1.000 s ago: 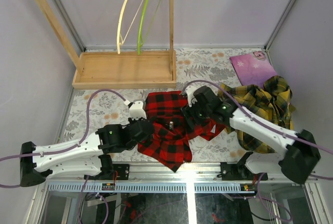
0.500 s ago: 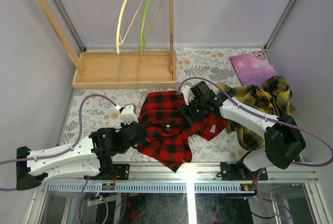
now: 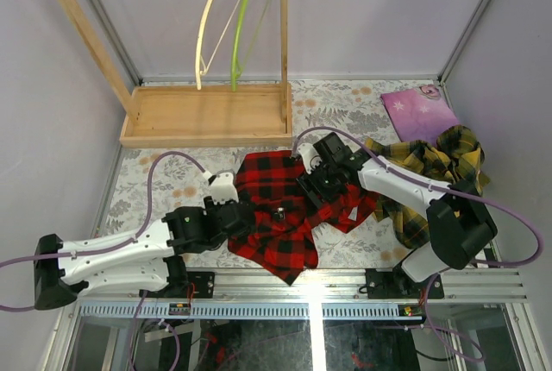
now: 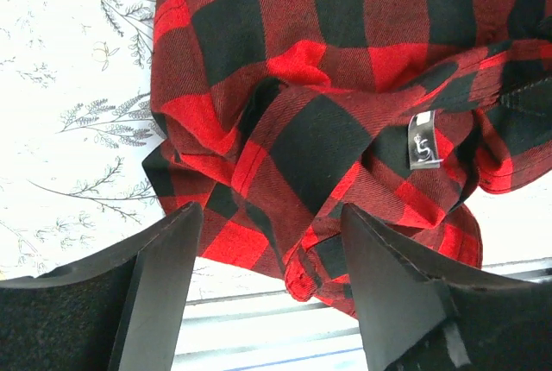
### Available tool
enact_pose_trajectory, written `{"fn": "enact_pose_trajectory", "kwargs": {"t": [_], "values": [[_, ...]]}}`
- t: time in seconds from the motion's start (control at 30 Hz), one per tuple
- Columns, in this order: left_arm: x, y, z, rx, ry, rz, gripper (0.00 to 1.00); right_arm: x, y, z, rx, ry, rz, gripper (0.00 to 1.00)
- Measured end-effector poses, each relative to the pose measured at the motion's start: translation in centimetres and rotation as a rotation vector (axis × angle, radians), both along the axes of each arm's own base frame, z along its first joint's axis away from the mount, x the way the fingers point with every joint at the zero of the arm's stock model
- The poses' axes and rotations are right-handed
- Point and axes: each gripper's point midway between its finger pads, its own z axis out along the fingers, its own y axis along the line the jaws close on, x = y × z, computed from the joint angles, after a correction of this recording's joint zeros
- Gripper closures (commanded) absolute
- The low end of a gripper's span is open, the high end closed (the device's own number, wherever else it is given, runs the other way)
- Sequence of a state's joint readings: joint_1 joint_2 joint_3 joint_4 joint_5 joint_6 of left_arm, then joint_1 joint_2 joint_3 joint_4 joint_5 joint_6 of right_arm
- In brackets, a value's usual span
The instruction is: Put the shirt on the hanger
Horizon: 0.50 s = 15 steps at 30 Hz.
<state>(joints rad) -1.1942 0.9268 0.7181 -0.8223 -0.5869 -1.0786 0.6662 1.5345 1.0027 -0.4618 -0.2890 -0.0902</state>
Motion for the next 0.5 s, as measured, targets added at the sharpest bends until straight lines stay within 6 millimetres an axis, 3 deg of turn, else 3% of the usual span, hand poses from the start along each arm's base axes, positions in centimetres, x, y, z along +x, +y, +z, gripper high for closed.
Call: {"fn": "enact_pose_trajectory", "kwargs": {"t": [0.07,0.27,0.43,0.5], "values": [[0.3,-0.3,0.3,0.01,0.0,0.002,0.36,-0.2,0.0,0.0,0.002,0.005,0.003,0.34],[0.4,-0.6,-1.1,0.099,0.031,-0.025,0.58,-0.4,0.0,1.2,0.033,-0.017,-0.005,0.35],[0.1,-0.6,-2.3,0.153,0.063,-0.05,0.87,-0.3,0.0,2.7,0.064,-0.053,-0.023,0.39],[0.1,-0.5,-2.7,0.175,0.073,-0.052,0.95,-0.1,-0.1,3.0,0.064,-0.067,-0.036,0.4]]}}
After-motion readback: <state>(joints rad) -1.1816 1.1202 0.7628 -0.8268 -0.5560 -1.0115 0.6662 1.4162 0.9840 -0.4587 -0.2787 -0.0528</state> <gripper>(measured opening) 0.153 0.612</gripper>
